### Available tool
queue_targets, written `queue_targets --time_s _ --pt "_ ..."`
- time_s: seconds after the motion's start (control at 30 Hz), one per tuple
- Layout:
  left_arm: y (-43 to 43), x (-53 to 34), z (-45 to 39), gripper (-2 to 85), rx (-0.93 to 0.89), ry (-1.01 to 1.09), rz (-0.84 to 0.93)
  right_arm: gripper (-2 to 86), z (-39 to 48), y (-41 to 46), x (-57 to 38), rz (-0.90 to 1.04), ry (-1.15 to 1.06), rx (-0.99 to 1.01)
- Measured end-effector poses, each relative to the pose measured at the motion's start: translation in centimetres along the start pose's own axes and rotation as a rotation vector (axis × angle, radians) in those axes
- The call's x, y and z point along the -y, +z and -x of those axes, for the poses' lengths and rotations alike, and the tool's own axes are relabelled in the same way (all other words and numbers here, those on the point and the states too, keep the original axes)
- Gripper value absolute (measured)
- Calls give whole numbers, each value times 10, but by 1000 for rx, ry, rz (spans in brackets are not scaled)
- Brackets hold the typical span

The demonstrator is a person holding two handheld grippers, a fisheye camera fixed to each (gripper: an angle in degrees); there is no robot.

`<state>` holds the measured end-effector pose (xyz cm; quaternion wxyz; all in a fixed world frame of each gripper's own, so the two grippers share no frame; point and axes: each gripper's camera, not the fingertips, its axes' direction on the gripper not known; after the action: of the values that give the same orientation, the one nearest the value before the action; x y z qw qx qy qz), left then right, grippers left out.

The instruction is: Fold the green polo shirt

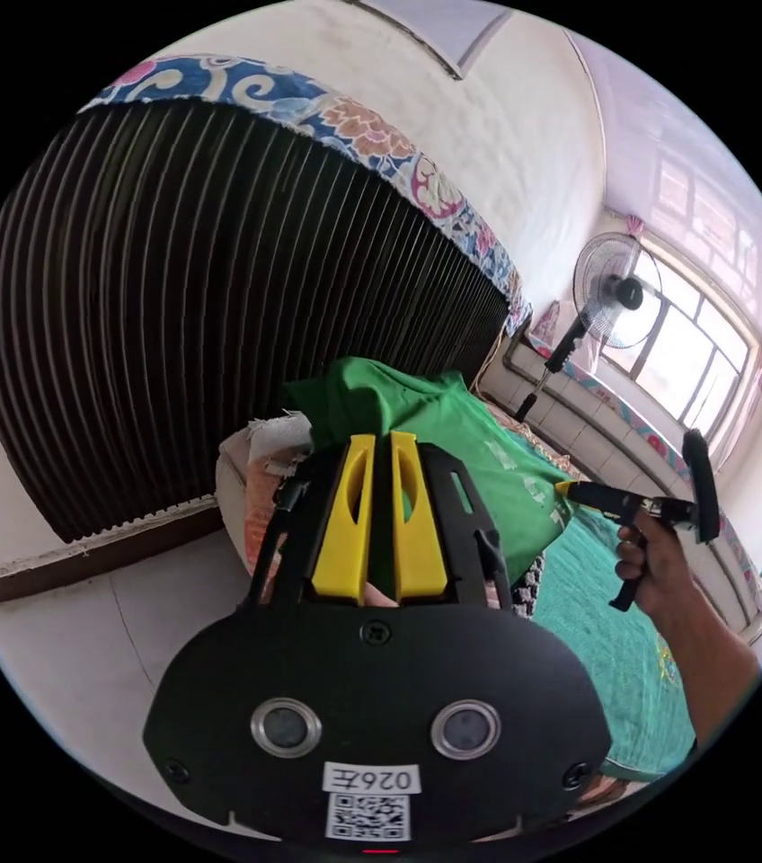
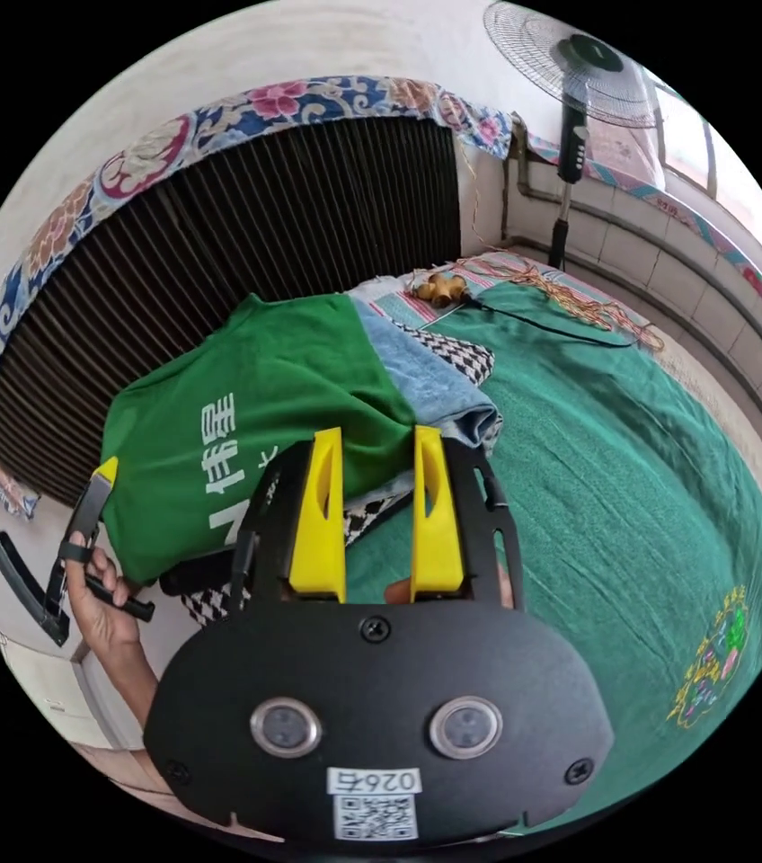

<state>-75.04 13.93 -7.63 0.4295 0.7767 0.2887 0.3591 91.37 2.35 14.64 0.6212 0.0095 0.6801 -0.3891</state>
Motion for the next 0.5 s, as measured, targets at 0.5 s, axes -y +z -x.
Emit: queue_targets --time_s 0.5 --pt "-62 -7 -46 1 -287 177 -432 2 56 -218 -41 -375 -220 219"
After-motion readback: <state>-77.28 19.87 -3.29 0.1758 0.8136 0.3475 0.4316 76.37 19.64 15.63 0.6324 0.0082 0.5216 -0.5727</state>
